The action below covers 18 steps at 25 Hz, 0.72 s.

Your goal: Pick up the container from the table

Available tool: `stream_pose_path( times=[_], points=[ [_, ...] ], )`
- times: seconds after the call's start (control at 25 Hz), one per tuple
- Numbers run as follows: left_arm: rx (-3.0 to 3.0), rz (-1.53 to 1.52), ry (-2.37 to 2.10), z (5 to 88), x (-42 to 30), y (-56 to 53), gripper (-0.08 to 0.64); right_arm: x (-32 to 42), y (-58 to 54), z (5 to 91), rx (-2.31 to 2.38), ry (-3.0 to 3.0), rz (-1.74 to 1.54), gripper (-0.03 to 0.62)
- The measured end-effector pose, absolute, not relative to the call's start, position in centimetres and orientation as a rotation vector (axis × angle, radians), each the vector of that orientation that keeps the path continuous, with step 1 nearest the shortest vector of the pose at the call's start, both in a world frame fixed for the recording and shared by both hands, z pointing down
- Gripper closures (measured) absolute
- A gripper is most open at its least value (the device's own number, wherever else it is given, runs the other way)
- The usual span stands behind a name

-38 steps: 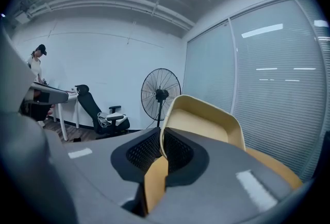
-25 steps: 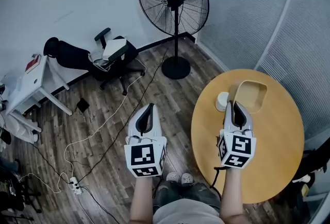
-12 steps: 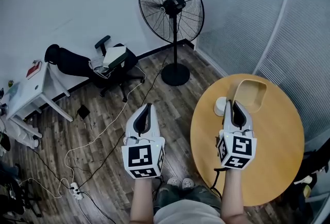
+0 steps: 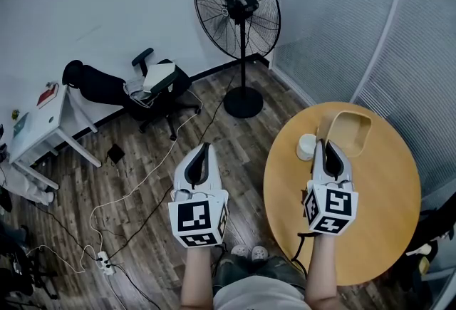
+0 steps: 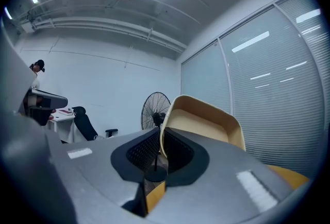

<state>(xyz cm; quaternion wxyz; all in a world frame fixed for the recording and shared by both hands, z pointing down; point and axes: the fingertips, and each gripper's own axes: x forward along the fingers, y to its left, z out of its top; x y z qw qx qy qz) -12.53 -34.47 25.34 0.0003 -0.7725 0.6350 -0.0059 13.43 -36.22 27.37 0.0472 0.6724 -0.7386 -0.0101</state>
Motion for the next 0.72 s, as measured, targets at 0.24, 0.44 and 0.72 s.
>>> stream_pose_path(
  times=[0.24,0.44,0.72],
  points=[
    [-2.429,-0.009,2.002,25.6,-12.6,-34.0,0.56,13.6,-35.6,27.7,2.053,-2.243,-0.029,0.54],
    [-2.434,-0.011,2.005,26.2,-12.2,-33.9,0.56,14.1,-35.4,28.2,2.054,-2.239,-0.03,0.54],
    [-2.44,-0.009,1.999,26.1,-12.3,-33.4,0.56,13.9,-34.8,28.0,2.055,-2.234,-0.036,0.54]
  ],
)
